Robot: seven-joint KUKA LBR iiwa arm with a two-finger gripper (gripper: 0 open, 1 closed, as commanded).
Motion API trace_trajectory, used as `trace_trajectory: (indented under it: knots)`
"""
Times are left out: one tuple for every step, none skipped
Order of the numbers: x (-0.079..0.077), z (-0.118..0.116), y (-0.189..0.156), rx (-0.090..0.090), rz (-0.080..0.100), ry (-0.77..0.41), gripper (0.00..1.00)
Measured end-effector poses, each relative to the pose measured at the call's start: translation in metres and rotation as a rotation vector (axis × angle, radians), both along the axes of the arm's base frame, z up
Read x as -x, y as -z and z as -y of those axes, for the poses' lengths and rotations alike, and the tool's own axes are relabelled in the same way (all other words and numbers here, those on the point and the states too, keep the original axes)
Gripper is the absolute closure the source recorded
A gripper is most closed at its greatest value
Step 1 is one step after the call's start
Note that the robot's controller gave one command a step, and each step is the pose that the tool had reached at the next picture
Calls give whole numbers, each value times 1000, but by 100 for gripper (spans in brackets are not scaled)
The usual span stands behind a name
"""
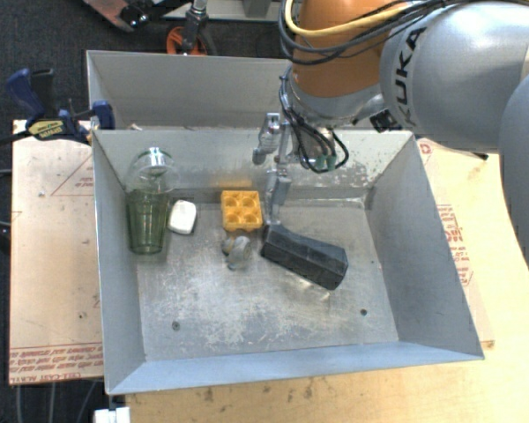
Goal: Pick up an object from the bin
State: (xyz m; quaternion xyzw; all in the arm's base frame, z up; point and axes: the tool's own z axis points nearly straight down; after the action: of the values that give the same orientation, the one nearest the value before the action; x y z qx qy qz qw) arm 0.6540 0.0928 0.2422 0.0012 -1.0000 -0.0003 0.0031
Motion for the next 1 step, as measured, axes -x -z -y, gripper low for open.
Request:
trace_trajectory:
  knots:
    - [-1, 0, -5, -1, 8, 2, 0]
